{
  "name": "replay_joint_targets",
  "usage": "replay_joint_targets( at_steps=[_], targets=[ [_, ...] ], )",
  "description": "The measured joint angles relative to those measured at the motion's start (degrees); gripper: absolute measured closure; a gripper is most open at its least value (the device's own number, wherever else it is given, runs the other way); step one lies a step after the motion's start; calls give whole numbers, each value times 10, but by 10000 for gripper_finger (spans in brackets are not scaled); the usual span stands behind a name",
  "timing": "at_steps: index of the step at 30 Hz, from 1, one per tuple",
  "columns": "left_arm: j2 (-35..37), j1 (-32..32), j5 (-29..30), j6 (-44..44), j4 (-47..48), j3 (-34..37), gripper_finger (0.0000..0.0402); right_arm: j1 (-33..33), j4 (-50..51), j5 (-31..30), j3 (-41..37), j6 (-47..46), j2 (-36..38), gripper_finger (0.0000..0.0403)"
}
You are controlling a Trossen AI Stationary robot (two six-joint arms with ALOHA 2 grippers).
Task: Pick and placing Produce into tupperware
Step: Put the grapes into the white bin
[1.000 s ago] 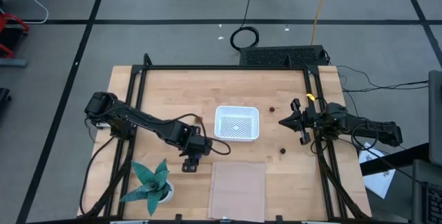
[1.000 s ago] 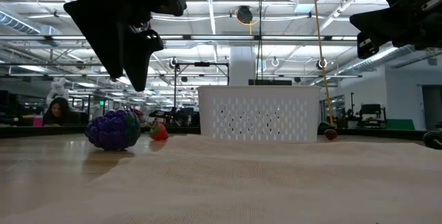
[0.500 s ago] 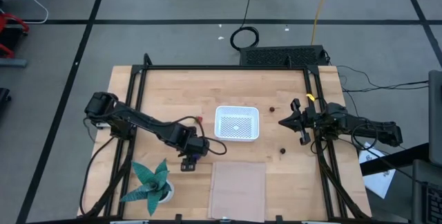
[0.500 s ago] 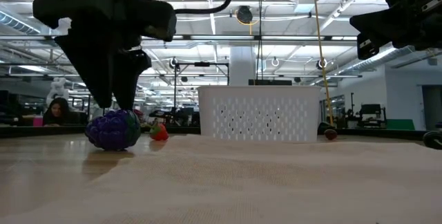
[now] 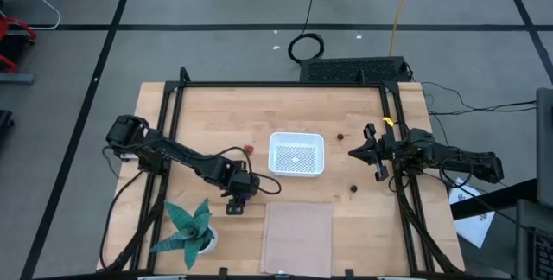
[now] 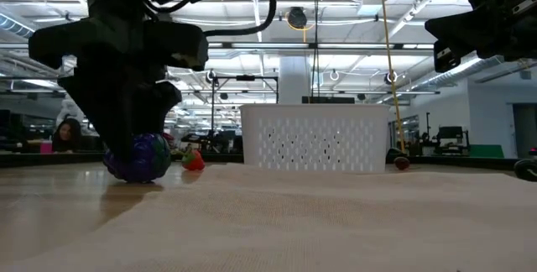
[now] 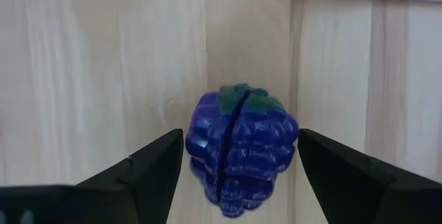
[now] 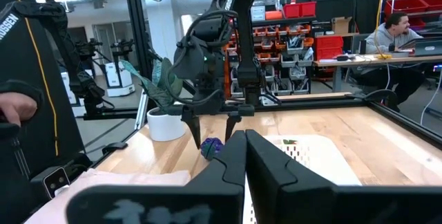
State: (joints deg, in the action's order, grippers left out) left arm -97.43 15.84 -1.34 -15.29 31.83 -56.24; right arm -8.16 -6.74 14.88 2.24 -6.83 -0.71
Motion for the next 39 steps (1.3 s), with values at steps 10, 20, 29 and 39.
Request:
replay_joint_targets(
  at_steps=[10, 20, 29, 39],
  targets=[
    [0, 0, 0, 6, -60, 40, 112, 0, 1, 0, 0, 0, 0, 403],
    [1, 0, 14, 15, -90, 59, 113, 0, 1, 0, 0, 0, 0, 403],
    [1, 0, 21, 28, -97, 60, 178, 0, 1, 0, 0, 0, 0, 403],
    [-1, -1, 14, 26, -78, 42, 210, 0, 1, 0, 0, 0, 0, 403]
  ],
)
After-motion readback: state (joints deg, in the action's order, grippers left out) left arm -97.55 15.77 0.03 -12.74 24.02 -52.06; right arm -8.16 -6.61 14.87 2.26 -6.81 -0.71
